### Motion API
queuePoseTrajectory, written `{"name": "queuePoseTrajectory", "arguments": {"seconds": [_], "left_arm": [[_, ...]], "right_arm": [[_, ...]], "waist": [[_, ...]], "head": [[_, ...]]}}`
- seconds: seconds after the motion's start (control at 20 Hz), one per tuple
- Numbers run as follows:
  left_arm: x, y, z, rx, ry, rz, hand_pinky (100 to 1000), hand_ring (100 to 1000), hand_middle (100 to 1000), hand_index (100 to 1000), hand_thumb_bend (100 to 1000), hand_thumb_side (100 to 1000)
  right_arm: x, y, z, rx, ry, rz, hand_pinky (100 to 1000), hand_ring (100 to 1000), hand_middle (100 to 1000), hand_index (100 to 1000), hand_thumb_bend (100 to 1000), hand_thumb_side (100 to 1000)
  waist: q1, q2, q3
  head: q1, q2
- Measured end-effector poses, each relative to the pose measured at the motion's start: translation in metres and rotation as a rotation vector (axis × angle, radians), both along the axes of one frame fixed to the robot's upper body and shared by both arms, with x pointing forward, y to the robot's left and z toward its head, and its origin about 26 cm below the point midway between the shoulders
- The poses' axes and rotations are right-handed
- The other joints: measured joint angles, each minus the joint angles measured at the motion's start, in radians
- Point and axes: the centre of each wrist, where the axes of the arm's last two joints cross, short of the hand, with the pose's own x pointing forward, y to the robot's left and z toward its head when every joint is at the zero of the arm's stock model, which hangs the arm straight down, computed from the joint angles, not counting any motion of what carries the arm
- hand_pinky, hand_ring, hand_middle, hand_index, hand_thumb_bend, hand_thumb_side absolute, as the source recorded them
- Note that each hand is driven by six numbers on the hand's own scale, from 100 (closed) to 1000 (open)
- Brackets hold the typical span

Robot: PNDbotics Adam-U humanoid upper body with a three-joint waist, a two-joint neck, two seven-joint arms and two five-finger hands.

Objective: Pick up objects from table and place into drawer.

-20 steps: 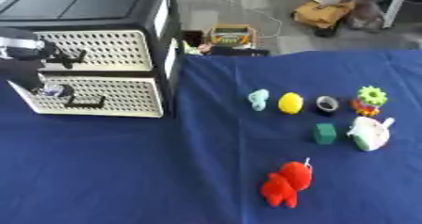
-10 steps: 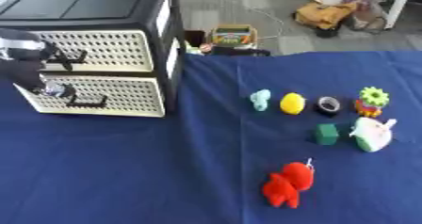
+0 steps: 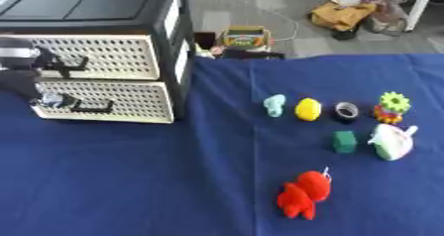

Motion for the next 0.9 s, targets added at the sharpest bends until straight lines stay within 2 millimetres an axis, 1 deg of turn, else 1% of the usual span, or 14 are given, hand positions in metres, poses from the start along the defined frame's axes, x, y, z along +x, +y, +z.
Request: {"name": "queuePoseTrajectory", "arguments": {"seconds": [0.2,0.9], "left_arm": [[-0.006,0.003,-0.003,-0.01,-0.015,0.01,100,100,100,827,378,454],[-0.03,0.006,-0.009,-0.016,-0.043,0.013,100,100,100,832,374,458]], "right_arm": [[0.0,0.0,0.0,0.001,0.0,0.0,635,714,694,731,100,1000],[0.0,0.0,-0.001,0.007,0.0,0.003,635,713,693,731,100,1000]], "waist": [[-0.002,0.0,0.002],[-0.003,0.0,0.003]], "head": [[0.0,0.0],[0.0,-0.001]]}}
